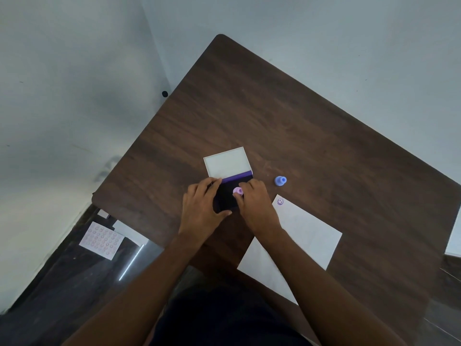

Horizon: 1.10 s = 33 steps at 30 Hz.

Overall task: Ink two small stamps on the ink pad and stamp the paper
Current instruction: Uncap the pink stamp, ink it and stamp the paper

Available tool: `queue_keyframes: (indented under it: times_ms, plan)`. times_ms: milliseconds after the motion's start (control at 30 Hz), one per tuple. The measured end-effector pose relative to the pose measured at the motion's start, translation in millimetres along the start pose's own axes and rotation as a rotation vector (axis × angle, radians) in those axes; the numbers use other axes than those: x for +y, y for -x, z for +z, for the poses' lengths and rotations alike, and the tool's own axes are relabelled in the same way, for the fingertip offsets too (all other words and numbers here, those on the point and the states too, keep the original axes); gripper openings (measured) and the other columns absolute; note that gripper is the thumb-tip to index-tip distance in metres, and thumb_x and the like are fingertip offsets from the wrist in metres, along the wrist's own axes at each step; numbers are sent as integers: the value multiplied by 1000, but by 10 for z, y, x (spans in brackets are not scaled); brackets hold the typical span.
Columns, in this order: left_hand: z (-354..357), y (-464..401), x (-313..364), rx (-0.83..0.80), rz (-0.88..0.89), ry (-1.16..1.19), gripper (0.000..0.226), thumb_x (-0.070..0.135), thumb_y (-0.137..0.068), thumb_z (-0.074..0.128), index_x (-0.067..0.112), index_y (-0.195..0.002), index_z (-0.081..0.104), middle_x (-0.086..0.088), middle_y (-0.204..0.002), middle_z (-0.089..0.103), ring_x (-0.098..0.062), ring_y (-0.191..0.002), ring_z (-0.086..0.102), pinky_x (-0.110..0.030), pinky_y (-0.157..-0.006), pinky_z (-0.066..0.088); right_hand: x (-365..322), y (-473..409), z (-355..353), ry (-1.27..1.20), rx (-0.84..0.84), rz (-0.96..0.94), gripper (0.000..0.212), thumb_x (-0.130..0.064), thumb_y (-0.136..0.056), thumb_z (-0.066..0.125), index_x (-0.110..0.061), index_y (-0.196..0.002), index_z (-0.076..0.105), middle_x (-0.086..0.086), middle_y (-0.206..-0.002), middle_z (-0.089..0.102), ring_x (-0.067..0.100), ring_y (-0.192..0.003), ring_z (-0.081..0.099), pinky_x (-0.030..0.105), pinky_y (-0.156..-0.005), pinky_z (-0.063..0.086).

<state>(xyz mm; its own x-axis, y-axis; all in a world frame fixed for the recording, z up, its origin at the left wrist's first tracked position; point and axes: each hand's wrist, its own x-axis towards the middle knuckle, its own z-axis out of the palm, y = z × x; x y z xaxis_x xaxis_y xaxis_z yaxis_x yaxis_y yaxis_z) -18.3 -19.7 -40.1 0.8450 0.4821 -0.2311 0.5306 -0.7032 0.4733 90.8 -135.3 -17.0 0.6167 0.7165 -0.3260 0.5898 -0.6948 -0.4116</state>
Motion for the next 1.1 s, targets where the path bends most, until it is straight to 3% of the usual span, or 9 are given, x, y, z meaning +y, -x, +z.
queue_keyframes:
  times_ms: [367,700,967,1100]
  plan:
    - [-9,-13,-33,27,17,-7,87,56,-68,77,24,-142,44,-2,-143,49,-27,-120,45,-37,-97,40,-32,-96,66,-9,8,89,27,-17,-91,59,-2,-114,56,19,-121,58,30,-108,53,37,-95,43]
    - [-7,-29,-47,34,-11,-3,87,61,-65,76,27,-140,45,3,-141,51,-23,-115,46,-33,-92,38,1,-113,129,186,-65,-62,30,-18,-87,63,-3,-112,58,18,-117,63,29,-106,57,36,-99,42]
    - [-14,-23,-54,28,-8,-9,88,61,-64,76,29,-140,44,5,-141,51,-22,-113,44,-32,-90,38,4,-147,145,212,-13,-73,25,-17,-80,71,-1,-98,65,19,-100,69,31,-91,62,40,-90,49]
    - [-29,-26,-45,23,-6,-6,88,61,-64,77,29,-139,44,4,-141,51,-22,-113,45,-31,-88,36,11,-167,163,182,-47,-54,30,-21,-85,66,-2,-108,61,18,-112,65,32,-102,59,40,-97,45]
